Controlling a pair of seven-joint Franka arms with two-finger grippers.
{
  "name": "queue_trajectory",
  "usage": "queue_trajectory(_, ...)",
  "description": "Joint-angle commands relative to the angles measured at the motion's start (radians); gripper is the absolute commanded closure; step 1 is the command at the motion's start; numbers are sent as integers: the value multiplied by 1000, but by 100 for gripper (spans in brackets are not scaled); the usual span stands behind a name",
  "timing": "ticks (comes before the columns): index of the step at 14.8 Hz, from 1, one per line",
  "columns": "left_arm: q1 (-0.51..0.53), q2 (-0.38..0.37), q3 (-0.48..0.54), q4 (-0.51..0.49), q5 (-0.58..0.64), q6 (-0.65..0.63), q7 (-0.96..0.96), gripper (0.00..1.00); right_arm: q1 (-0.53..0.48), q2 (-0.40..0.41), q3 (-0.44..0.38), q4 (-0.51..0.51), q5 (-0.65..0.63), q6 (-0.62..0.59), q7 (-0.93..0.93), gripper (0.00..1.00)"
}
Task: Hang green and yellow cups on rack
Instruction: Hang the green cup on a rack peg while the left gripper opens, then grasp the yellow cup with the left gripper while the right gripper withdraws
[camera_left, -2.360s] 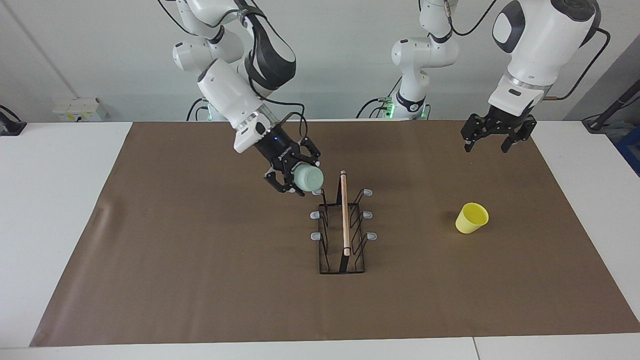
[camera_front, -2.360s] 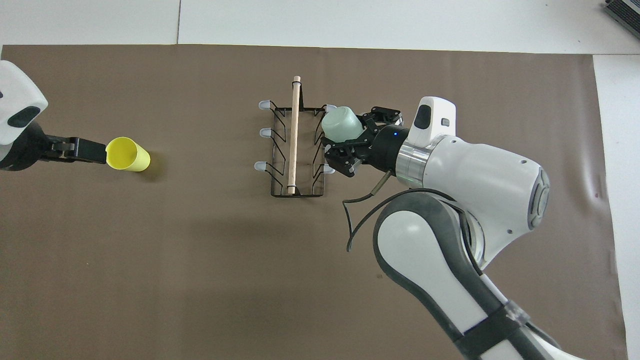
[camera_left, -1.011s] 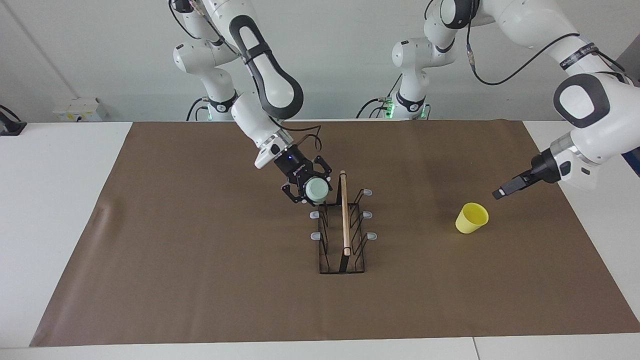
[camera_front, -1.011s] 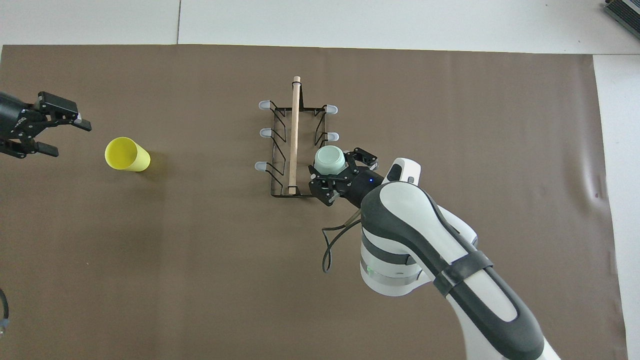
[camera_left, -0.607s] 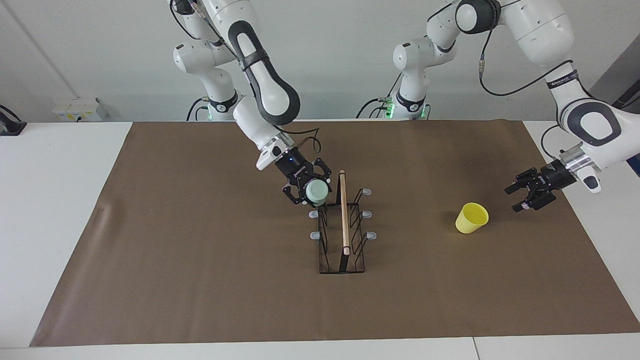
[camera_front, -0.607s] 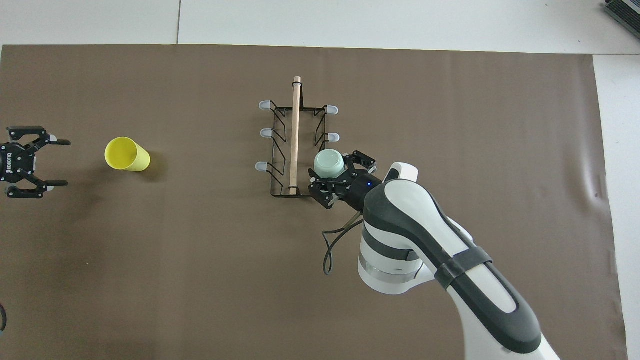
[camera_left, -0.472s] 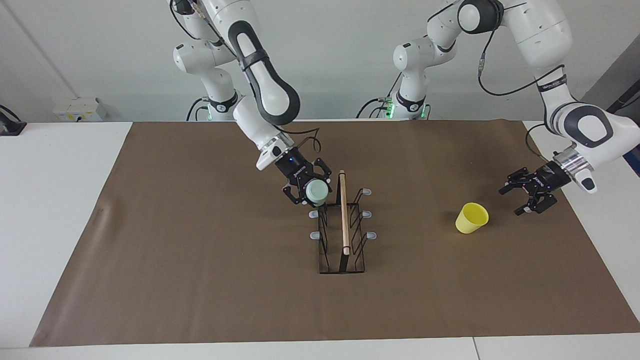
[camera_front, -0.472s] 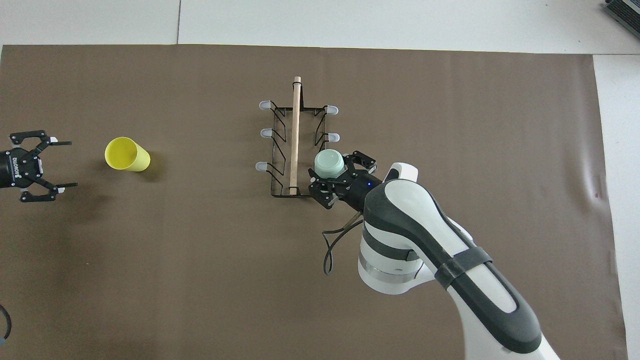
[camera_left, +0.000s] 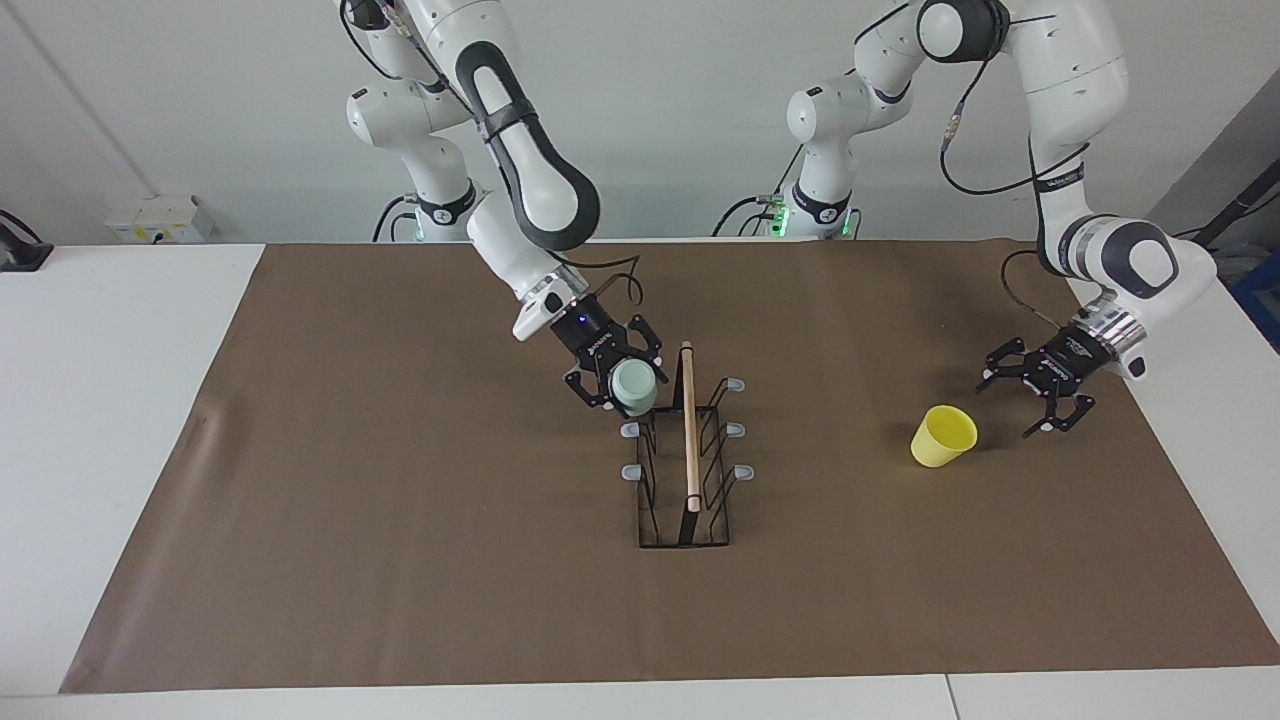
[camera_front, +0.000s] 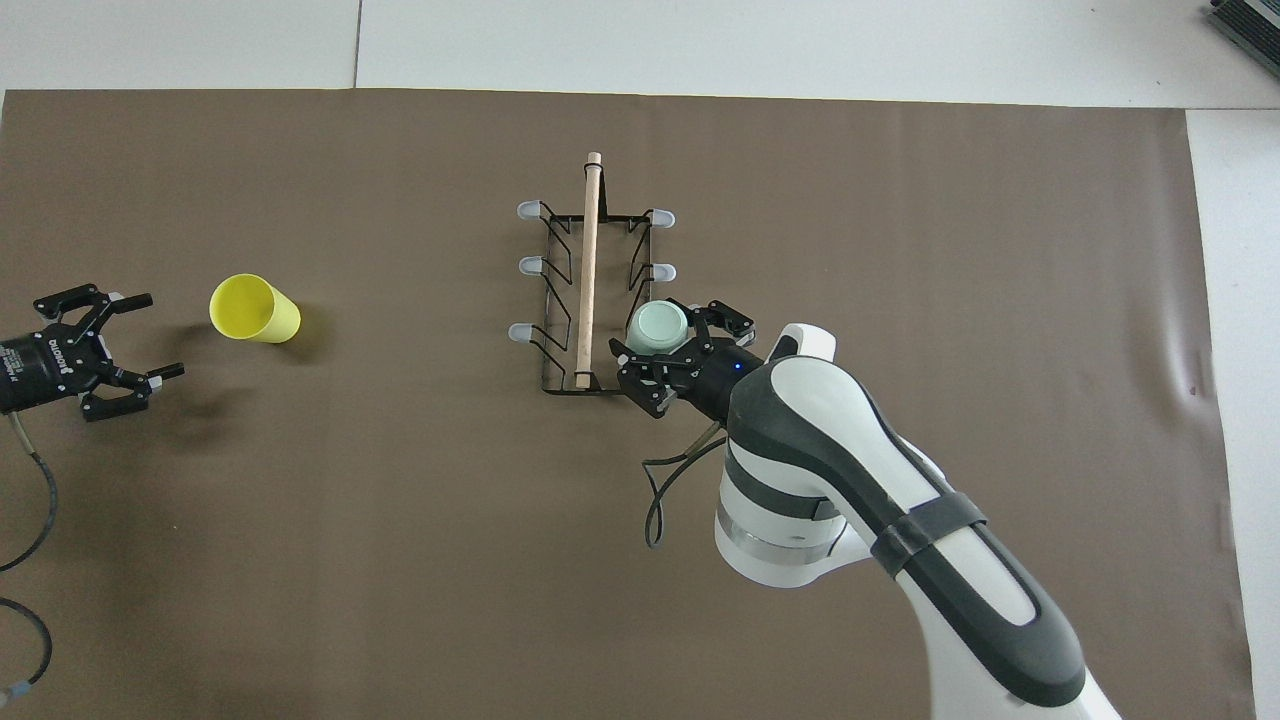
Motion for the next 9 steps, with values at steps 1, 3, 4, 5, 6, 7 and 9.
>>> queue_trajectory(1, 96, -32, -77, -85, -115, -9, 52, 0, 13, 26, 3, 85, 27, 18, 25, 0)
queue_trajectory(3, 155, -30, -141, -131, -190, -21, 144, 0, 13, 28, 3, 106, 10, 18, 80, 0)
queue_trajectory(4, 175, -30, -172, -146, -212, -21, 186, 0, 10, 28, 3, 117, -17, 18, 82, 0)
queue_trajectory(5, 182, -30, -192, -159, -238, -21, 212, 0, 2, 28, 3, 125, -62, 18, 83, 0)
queue_trajectory(6, 181, -30, -198, -165, -249, -21, 224, 0, -9, 28, 3, 131, -117, 16, 83, 0)
queue_trajectory(7, 178, -29, -200, -171, -258, -21, 238, 0, -22, 29, 3, 133, -180, 15, 83, 0)
queue_trajectory(9, 176, -29, -217, -194, -290, -18, 287, 0, -47, 34, 3, 131, -281, 7, 77, 0)
